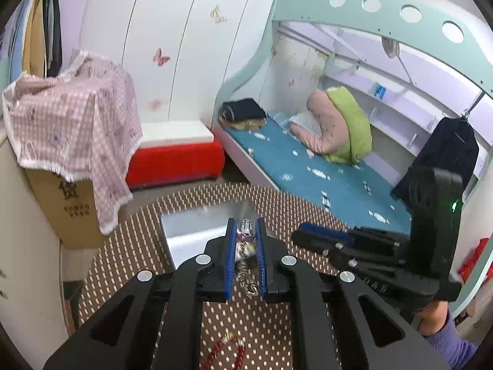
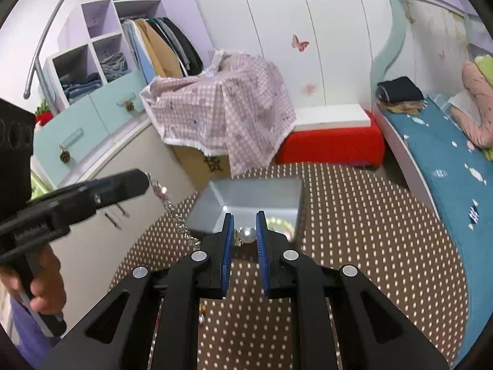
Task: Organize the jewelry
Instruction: 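Carry the pearl earring and silver charm into the grey box and open both grippers, then withdraw both open grippers from the box toward the red bead bracelet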
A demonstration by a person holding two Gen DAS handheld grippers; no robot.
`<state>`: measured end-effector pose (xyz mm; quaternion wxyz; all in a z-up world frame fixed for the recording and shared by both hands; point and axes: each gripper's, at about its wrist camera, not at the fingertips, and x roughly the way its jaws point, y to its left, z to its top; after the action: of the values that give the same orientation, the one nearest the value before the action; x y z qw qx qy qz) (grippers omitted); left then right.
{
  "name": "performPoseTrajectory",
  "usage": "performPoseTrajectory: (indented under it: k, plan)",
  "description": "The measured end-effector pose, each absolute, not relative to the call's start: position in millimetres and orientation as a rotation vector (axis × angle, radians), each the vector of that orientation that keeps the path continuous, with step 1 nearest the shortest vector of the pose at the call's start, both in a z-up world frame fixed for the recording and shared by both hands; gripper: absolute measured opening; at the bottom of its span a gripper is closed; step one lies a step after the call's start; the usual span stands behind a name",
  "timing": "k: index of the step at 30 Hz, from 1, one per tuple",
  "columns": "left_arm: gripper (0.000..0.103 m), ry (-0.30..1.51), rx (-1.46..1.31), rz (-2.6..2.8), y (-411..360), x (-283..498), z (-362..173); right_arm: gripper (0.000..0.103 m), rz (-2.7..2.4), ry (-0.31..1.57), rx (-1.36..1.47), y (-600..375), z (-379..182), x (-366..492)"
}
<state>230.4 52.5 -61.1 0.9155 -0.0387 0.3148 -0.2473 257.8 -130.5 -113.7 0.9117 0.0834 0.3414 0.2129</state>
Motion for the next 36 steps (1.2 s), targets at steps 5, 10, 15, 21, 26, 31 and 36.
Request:
performPoseTrajectory:
  k: [5,10,15,21,26,31,36]
  plan:
    - [0.011,0.601,-0.072,-0.493,51.2,245.2,-42.3,0.015,0.443,0.678,0.162,-123.1,-100.6,274.7]
    - [0.011,0.66,-0.068,-0.46,51.3,267.0,-61.1,0.015,0.433,0.707,0.153,-111.4,-111.8,297.7]
    - [0.011,0.754,-0.067,-0.429,54.7,286.8,-100.0,0.015,0.424,0.766,0.147,-102.4,-139.5,313.9]
    - [0.012,0.801,-0.071,-0.41,59.2,294.2,-123.8,0.015,0.405,0.826,0.149,-99.9,-169.2,324.8]
    - [0.03,0.823,-0.08,-0.406,61.3,295.6,-132.9,0.016,0.395,0.843,0.15,-100.3,-178.6,328.2]
    - [0.035,0.82,-0.091,-0.401,62.2,292.5,-132.6,0.017,0.384,0.833,0.142,-101.9,-178.1,326.2]
    - [0.05,0.783,-0.125,-0.4,68.8,278.7,-122.9,0.053,0.358,0.793,0.144,-107.3,-164.4,313.9]
